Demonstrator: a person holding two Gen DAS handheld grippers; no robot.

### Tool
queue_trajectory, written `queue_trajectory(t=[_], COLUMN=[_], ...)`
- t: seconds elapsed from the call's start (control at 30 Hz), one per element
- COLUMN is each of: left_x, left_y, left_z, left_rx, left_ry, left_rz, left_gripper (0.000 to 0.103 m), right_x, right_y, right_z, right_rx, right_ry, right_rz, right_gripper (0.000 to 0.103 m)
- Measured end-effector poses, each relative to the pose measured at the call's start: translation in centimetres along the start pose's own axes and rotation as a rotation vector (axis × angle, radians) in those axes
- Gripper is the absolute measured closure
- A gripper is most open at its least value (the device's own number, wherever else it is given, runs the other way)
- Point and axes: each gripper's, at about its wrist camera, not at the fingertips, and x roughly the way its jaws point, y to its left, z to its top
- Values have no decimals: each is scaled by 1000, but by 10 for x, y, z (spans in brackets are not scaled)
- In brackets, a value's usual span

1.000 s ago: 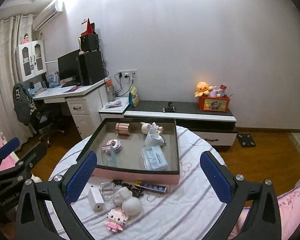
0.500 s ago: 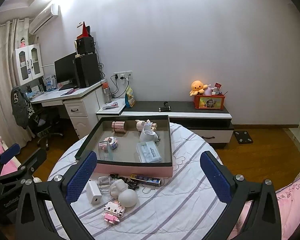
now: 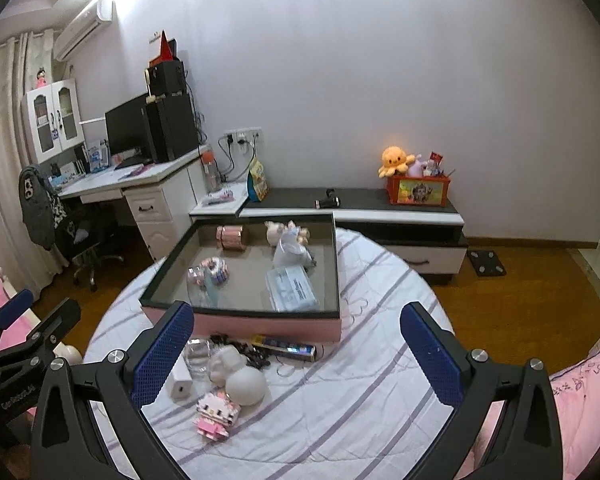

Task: Organize rigid objects
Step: 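Grasp the white charger with the left tool while the right tool grasps the white round figurine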

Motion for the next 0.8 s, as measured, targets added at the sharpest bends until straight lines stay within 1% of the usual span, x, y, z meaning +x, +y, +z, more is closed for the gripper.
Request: queue_trajectory(t=[0.07,0.2,0.33,0.43,0.63,0.67,0.7,0.8], left_x=[8,34,64,81,105,108,111,121], left_y=[1,1,0,-1,-14,-16,-17,-19], left_z=[-10,-34,-57,-71,-82,-82,-82,-81], left_rx=[8,21,28,33,120,131,137,130], left_ry=[29,112,207,255,315,321,326,345], left_rz=[4,6,-1,-15,-72,-83,-97,-127], left_gripper=[0,0,0,0,0,0,0,0], right_x=[9,30,56,71,96,99,102,114], right_y=[-4,-7,-3,1,9,10,12,18], right_z=[-7,-24,-43,-52,-62,-63,-64,-66], right_rx=[5,4,-3,-8,11,10,6,-9], right_ry=[36,110,202,252,327,335,345,371], right_rz=[4,26,70,113,207,217,228,252], right_gripper=[0,0,0,0,0,2,4,6])
